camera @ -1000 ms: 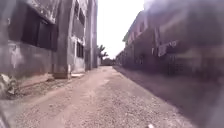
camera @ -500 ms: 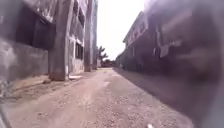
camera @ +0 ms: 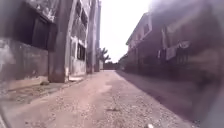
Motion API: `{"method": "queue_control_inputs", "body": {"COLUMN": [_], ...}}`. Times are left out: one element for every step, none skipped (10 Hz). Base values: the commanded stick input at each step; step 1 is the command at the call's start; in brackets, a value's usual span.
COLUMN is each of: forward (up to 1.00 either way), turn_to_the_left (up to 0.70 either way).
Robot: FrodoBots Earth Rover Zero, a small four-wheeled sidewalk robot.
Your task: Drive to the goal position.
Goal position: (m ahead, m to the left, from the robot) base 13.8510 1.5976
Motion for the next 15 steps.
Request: {"method": "queue_control_inputs", "body": {"forward": [0.60,0.60,0.60,0.60,0.60,0.60,0.60,0.60,0.60,0.60,0.60,0.60,0.60,0.60,0.60], "turn_to_the_left": [0.00,0.00,0.00,0.00,0.00,0.00,0.00,0.00,0.00,0.00,0.00,0.00,0.00,0.00,0.00]}}
